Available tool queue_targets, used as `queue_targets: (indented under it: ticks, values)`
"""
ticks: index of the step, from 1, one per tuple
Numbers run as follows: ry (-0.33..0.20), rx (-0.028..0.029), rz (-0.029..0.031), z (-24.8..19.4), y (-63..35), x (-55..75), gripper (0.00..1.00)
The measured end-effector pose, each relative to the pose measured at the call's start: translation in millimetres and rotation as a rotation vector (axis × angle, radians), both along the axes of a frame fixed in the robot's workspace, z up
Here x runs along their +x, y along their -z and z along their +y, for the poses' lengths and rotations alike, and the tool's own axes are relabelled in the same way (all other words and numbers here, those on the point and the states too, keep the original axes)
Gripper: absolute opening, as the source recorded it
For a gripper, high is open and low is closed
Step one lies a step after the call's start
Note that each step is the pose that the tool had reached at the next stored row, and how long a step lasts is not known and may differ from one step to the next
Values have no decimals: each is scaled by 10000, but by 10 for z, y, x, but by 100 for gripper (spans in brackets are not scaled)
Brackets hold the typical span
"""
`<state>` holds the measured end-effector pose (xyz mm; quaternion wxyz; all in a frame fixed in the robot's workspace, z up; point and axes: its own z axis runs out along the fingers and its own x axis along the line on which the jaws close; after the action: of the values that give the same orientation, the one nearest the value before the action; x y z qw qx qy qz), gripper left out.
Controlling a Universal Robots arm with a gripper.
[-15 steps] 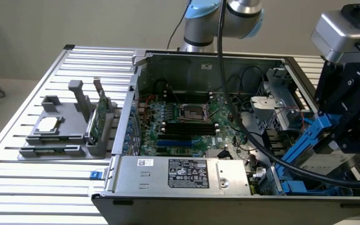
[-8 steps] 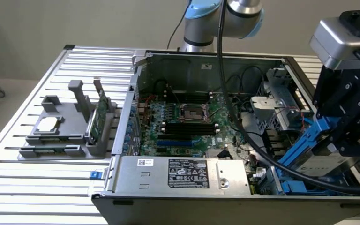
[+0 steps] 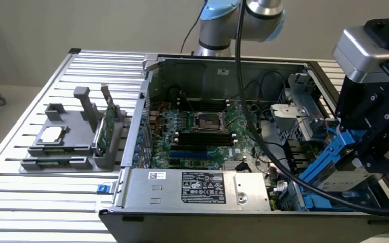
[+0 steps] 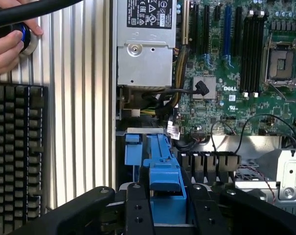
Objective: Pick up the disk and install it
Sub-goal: 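Insert the disk into the insertion slot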
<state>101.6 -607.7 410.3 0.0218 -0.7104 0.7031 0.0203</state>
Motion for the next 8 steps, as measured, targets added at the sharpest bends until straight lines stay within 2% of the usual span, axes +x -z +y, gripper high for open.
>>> queue_targets:
  ticks: [2, 3, 8]
  values:
    - [-45, 8, 0, -5, 10, -1, 35]
    - [-65, 13, 0, -8, 15, -1, 41]
    - [-169, 30, 0, -20, 34, -1, 41]
